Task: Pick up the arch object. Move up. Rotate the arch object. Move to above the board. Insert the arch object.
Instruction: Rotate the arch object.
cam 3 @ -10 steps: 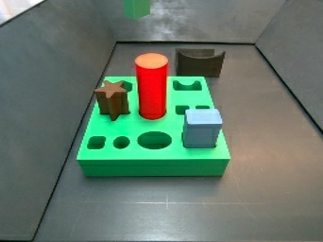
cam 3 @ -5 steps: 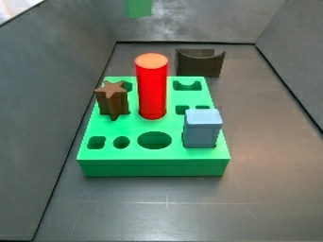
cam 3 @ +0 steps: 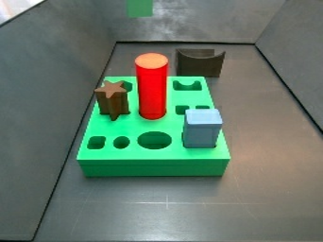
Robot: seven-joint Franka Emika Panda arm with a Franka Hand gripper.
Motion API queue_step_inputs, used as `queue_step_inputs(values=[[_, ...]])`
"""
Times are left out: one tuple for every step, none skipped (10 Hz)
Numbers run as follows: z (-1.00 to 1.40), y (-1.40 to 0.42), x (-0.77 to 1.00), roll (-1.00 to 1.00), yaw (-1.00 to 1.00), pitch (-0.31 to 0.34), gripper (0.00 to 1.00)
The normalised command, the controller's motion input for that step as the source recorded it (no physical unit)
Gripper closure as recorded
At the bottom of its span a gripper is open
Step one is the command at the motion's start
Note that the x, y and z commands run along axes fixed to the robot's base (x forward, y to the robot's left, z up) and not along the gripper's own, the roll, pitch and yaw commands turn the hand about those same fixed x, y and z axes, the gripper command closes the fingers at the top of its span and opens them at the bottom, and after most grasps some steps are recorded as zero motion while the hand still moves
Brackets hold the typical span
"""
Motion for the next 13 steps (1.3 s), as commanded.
queue_step_inputs(values=[[0.00,0.00,0.00,-0.01,-1.00,-0.019,1.00],[0.00,0.00,0.00,-0.01,-1.00,-0.022,1.00],[0.00,0.00,0.00,-0.01,-1.00,-0.025,1.00],[0.00,0.00,0.00,-0.01,-0.68,-0.028,1.00],[0.00,0.00,0.00,-0.01,-0.53,-0.028,1.00],[0.00,0.00,0.00,-0.01,-0.30,-0.028,1.00],[-1.00,0.00,0.00,-0.21,-0.20,-0.028,1.00],[-1.00,0.00,0.01,-0.21,-0.12,-0.048,1.00],[-1.00,0.00,0.01,-0.20,-0.09,-0.045,1.00],[-1.00,0.01,0.01,-0.19,-0.07,-0.045,1.00],[-1.00,0.01,0.01,-0.18,-0.06,-0.054,1.00],[-1.00,0.01,0.01,-0.18,-0.05,-0.062,1.00],[-1.00,0.01,0.02,-0.17,-0.04,-0.065,1.00]])
